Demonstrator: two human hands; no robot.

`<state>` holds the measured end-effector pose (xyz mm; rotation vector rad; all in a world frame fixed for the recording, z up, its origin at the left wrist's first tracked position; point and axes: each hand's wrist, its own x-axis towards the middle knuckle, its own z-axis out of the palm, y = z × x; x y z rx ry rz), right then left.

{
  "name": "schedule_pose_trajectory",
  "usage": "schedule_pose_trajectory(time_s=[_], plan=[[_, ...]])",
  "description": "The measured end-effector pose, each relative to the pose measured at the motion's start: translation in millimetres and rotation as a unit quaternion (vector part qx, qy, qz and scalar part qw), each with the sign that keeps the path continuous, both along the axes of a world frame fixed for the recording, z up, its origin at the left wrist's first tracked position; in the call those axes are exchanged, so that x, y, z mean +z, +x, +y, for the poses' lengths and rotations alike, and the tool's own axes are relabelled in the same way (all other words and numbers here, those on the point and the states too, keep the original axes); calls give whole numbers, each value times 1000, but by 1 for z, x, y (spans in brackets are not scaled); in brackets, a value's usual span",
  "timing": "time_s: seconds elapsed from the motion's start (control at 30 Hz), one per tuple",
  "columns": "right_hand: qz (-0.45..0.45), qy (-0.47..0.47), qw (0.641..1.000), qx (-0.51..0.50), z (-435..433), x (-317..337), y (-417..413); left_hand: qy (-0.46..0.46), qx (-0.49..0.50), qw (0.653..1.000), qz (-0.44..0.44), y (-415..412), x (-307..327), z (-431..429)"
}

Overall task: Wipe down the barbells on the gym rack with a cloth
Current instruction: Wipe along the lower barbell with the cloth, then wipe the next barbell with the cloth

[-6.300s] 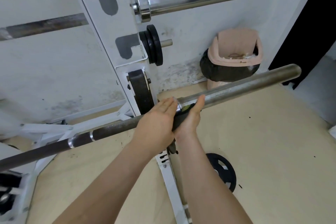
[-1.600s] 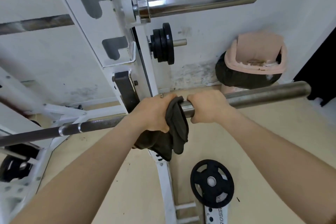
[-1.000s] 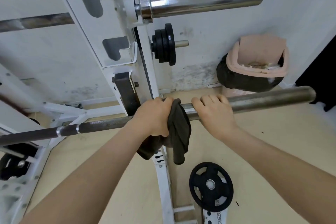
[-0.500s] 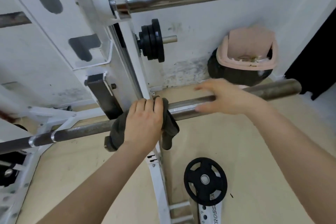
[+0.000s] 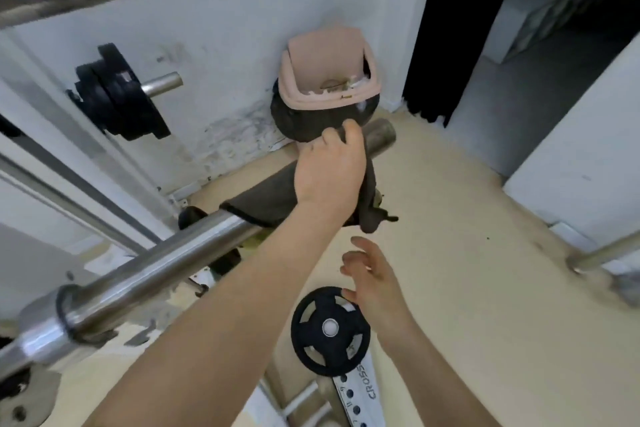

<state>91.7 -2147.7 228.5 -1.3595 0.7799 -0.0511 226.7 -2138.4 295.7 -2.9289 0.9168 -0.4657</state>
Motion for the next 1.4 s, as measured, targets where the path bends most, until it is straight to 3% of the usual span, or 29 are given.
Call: schedule_pose_trajectory(time_s=[0.2, 0.27, 0.33, 0.4, 0.47, 0.53, 0.63, 0.7, 0.77, 0.83, 0.9, 1.0, 1.03, 1.1, 1.17, 1.27, 1.4], plan=[[33, 66, 996, -55, -24, -7, -47, 38, -100, 994, 3, 15, 6, -98], [13, 70, 994, -89, -34, -2, -57, 10, -154, 988, -13, 11, 8, -107], [-24, 84, 988, -129, -43, 7, -64, -76, -201, 974, 74, 5, 6, -106], [-66, 105, 979, -163, -50, 22, -62, -283, -188, 906, 253, -7, 20, -91], [-114, 112, 969, -188, -56, 45, -51, -497, -125, 782, 354, -15, 42, -66], [-179, 102, 960, -189, -57, 76, -36, -616, -91, 663, 416, -30, 66, -30], [-265, 117, 943, -167, -38, 127, -8, -666, -84, 552, 495, -61, 92, 22], [-240, 84, 956, -147, -11, 156, 7, -668, -90, 495, 549, -80, 101, 56], [-201, -18, 977, -75, 18, 175, 21, -686, -70, 438, 577, -89, 105, 93], [-171, -161, 970, 70, 47, 195, 26, -721, -64, 400, 563, -93, 113, 141], [-157, -275, 918, 237, 77, 214, 27, -739, -66, 428, 516, -98, 121, 196], [-73, -285, 850, 437, 140, 247, 21, -723, -25, 553, 412, -120, 135, 283], [-33, -305, 814, 494, 165, 255, 18, -718, 8, 593, 365, -130, 140, 311], [-7, -365, 726, 583, 218, 268, 13, -718, 84, 634, 275, -156, 147, 364], [-6, -390, 654, 648, 276, 278, 3, -721, 153, 647, 194, -188, 152, 418], [-25, -402, 577, 710, 368, 283, -18, -739, 236, 618, 127, -240, 148, 503], [-118, -446, 517, 721, 478, 279, -49, -746, 247, 572, 234, -307, 137, 605]])
